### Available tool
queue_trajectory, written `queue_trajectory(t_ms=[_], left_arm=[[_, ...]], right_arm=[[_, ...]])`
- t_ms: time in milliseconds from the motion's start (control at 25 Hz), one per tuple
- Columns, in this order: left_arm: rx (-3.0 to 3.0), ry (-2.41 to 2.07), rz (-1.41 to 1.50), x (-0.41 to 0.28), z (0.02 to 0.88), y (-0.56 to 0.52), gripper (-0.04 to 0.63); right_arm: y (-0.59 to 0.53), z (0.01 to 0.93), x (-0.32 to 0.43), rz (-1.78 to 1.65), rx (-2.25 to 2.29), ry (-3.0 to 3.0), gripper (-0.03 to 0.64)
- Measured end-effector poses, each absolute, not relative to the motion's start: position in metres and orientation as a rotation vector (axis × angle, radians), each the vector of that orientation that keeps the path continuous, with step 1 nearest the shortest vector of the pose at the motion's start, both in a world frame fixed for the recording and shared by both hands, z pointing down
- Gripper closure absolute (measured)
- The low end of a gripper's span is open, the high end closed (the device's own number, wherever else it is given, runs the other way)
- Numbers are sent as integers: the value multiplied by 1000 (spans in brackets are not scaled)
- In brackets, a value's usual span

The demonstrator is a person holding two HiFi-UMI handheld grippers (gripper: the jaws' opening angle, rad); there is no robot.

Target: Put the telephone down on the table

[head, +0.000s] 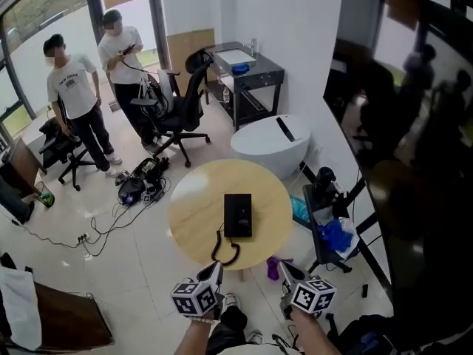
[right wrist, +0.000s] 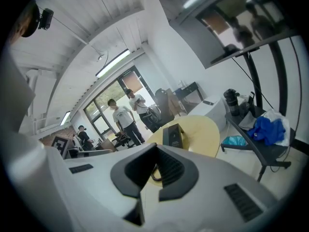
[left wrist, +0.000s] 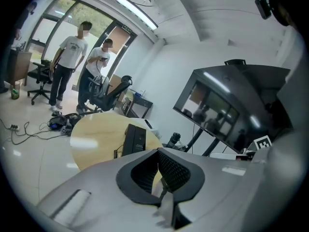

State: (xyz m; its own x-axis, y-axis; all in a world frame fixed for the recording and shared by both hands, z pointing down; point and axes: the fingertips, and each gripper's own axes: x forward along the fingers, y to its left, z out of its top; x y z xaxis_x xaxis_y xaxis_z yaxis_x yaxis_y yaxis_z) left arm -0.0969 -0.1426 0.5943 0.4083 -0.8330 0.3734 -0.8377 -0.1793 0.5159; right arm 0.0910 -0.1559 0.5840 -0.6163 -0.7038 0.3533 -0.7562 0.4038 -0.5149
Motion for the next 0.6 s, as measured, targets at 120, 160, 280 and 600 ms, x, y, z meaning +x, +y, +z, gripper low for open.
queue_trajectory(t_ms=[120,160,280,600], left_arm=[[2011,-1429,-5,-85,579,-117,595],[2014,-1435,-10,-82,575,-109,595],[2018,-1451,-27,-71,565,-86,595],[2020,-1486,-20,-59,554,-45,595]], right_arm=[[-131,574,91,991,1303,-2601,615],[-124,571,90,984,1291,-2613,615],[-100,564,92,964,1261,-2638,615],[-58,549,88,859,1192,-2688,612]])
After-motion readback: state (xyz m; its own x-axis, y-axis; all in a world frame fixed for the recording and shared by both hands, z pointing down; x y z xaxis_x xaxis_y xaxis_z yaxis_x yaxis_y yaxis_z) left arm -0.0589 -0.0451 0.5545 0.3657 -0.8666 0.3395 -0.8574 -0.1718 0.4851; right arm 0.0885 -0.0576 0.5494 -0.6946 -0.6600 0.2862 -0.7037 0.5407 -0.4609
